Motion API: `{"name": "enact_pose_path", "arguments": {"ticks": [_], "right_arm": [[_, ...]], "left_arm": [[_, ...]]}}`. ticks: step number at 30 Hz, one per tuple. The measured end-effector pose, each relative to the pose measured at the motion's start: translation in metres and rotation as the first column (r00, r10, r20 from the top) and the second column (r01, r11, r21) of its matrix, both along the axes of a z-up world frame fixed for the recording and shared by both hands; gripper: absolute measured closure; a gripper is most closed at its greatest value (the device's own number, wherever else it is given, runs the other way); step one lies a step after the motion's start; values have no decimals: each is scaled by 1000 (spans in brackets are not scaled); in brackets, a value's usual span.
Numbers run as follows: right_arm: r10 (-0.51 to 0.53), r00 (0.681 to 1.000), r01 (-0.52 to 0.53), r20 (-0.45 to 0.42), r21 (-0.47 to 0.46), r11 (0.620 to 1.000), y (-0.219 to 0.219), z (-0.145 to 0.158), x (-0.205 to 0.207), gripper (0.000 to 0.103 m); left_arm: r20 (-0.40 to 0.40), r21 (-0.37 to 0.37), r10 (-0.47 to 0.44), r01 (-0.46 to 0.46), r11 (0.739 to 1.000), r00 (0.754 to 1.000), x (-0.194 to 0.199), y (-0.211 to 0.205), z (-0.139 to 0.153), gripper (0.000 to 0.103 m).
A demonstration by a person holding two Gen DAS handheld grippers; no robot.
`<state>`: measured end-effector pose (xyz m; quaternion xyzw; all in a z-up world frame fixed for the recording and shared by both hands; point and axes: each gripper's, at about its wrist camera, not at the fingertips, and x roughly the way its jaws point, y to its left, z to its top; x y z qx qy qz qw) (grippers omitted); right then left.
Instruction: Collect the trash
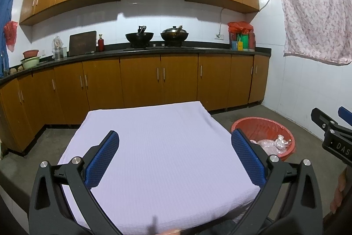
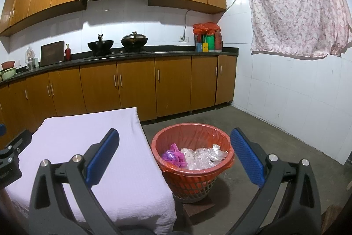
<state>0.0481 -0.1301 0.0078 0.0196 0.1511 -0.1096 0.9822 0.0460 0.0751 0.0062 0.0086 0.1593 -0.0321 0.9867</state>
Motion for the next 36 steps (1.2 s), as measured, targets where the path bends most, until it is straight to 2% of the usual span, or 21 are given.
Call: {"name": "enact_pose_path", "arguments": {"ticks": [36], "right_arm": [[-11, 1000, 11, 5, 9, 1000, 0, -2, -6, 4]], "left_arm": [[7, 5, 0, 0, 1000, 1000, -3, -7, 1, 2]]}}
